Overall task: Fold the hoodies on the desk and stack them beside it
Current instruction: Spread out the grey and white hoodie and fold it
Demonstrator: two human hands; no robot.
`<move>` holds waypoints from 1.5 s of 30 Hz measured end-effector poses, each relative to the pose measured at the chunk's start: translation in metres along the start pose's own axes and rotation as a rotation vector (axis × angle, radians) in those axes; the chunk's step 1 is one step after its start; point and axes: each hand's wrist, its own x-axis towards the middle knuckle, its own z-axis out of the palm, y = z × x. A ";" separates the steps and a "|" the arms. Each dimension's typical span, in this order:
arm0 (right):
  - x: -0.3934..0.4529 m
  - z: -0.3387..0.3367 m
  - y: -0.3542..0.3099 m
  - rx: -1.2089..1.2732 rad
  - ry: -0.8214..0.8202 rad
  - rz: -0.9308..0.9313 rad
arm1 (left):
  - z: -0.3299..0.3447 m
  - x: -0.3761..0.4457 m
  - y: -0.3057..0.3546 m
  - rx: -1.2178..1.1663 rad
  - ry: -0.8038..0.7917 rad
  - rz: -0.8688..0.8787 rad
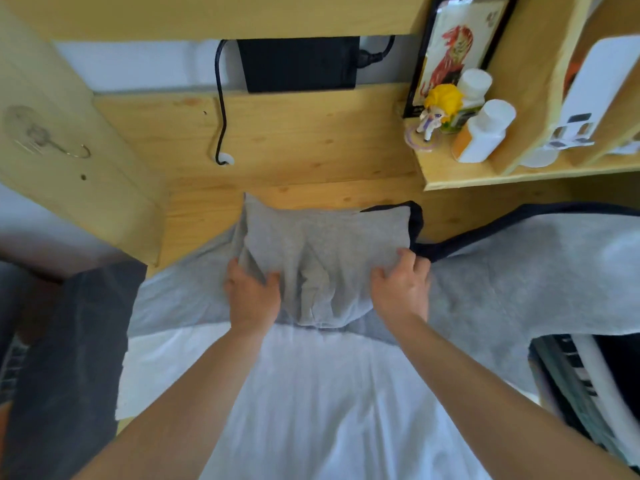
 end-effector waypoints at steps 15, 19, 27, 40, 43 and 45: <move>0.005 -0.017 0.028 0.135 0.182 0.147 | -0.040 -0.041 -0.011 0.217 -0.160 0.050; -0.019 0.014 0.010 -0.215 0.114 -0.436 | -0.057 0.007 -0.036 0.694 0.007 0.581; -0.062 0.009 0.040 -0.316 -0.640 -0.671 | -0.107 0.028 -0.088 1.005 -0.178 0.157; 0.077 -0.046 0.064 -1.039 -0.427 -0.425 | 0.007 -0.030 -0.022 1.003 -0.247 0.742; 0.108 -0.046 0.069 -0.854 -0.335 -0.119 | 0.001 -0.020 -0.050 1.058 -0.276 0.815; 0.113 -0.039 0.058 -0.679 -0.241 -0.054 | -0.003 -0.019 -0.053 1.075 -0.323 0.844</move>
